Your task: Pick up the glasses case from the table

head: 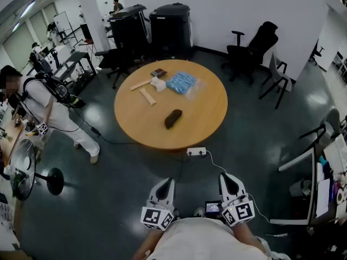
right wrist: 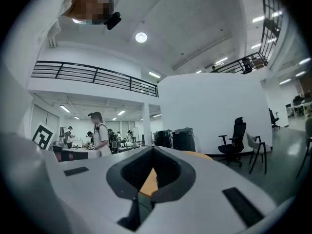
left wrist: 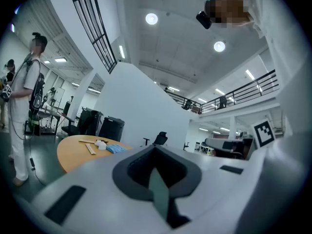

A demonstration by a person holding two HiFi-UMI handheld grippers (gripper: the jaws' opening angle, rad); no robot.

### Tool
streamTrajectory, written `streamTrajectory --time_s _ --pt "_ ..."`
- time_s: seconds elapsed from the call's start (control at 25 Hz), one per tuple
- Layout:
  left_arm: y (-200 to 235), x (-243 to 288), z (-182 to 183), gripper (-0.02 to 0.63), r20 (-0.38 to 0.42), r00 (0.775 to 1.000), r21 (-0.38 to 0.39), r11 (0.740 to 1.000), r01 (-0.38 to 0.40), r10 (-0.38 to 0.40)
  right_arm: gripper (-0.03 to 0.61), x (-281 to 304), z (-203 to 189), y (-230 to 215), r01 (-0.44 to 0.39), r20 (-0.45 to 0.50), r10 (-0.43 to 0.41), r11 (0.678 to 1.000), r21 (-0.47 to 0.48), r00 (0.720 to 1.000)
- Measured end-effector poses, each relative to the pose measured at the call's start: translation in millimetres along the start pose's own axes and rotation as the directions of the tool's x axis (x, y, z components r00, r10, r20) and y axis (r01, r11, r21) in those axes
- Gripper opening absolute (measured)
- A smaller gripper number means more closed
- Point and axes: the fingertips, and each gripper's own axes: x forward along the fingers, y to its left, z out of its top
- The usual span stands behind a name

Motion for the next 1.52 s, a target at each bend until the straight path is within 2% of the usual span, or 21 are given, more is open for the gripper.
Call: streamTrajectory --time_s 0.4,0.52,0.72,0.88,1.12,1.36,1.52 --pt "-0.2 10.7 -4.8 0.008 -0.022 1.0 0.021 1.0 0.0 0.001 0.015 5.6 -3.0 -11.9 -0.001 0.012 0.0 1.0 0.025 1.0" --pt "-1.8 15.5 -8.2 0.008 -0.032 0.999 0.031 0.999 -0.011 0.012 0.015 4.1 -0.2 -17.5 -0.01 0.035 0.008 0.998 0.059 0.999" --pt "0.7 22.6 -19.3 0.008 -0.053 0.997 0.033 0.998 -0.058 0.06 0.015 2.3 -0.3 -30.8 -0.038 0.054 0.034 0.995 0.092 0.998" --pt "8.6 38.3 -35.4 0.008 -0.074 0.992 0.048 0.994 -0.098 0.102 0.015 12.7 -9.9 -44.2 -0.085 0.033 0.083 0.995 0.056 0.996" --pt "42.7 86.5 -48.0 0.008 -0.117 0.984 0.066 0.99 -0.125 0.132 0.015 52.1 -18.9 -68.5 -0.1 0.002 0.1 0.994 0.051 0.995" --pt "109.3 193.5 -51.3 0.006 -0.138 0.984 0.092 0.991 -0.096 0.108 0.015 133.9 -21.5 -110.0 -0.081 -0.008 0.081 0.996 0.044 0.997" --pt "159.7 261.5 -45.5 0.006 -0.185 0.978 0.114 0.991 -0.072 0.092 0.015 199.7 -9.5 -131.9 -0.061 -0.011 0.062 0.996 0.057 0.998"
